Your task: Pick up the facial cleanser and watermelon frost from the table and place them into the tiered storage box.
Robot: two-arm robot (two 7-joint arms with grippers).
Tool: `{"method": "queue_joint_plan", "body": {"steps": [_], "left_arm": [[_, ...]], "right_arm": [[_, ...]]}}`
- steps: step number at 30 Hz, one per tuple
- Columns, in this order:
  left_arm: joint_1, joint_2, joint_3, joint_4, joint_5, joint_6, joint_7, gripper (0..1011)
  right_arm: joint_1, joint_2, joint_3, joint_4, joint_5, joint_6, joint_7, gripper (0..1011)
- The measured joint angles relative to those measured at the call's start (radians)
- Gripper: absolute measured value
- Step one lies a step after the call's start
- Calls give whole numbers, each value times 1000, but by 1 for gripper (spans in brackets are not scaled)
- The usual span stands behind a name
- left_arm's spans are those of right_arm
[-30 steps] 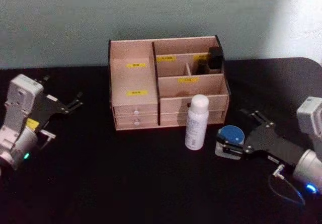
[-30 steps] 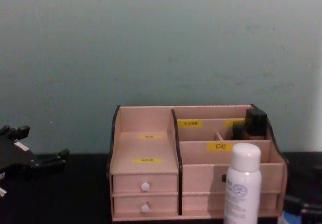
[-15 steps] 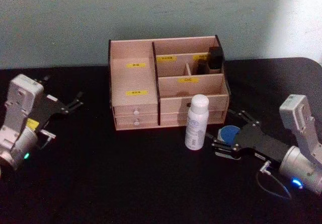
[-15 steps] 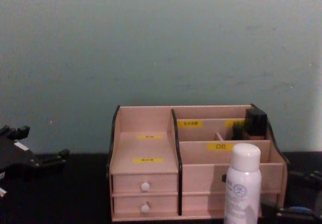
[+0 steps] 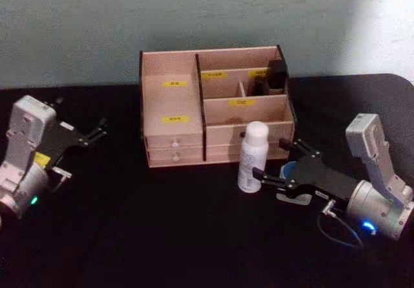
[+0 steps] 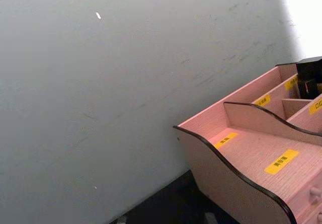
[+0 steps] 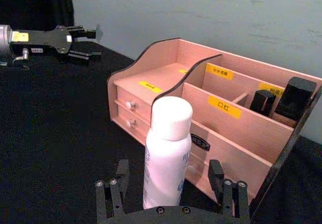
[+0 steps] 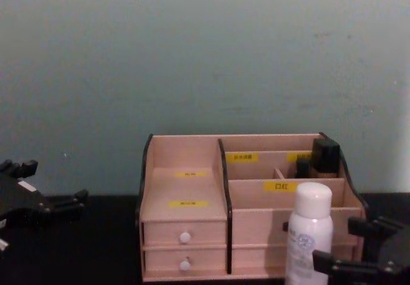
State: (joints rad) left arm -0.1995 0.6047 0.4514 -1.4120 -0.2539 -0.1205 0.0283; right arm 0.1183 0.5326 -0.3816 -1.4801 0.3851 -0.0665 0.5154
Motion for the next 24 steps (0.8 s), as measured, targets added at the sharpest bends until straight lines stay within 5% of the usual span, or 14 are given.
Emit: {"method": "queue_joint_plan", "body": {"steps": [24], "left_arm": [[0,0,0,0,0,0,0,1001]], "right_arm": [[62,-44,-27,73,14,27,39,1003]]}}
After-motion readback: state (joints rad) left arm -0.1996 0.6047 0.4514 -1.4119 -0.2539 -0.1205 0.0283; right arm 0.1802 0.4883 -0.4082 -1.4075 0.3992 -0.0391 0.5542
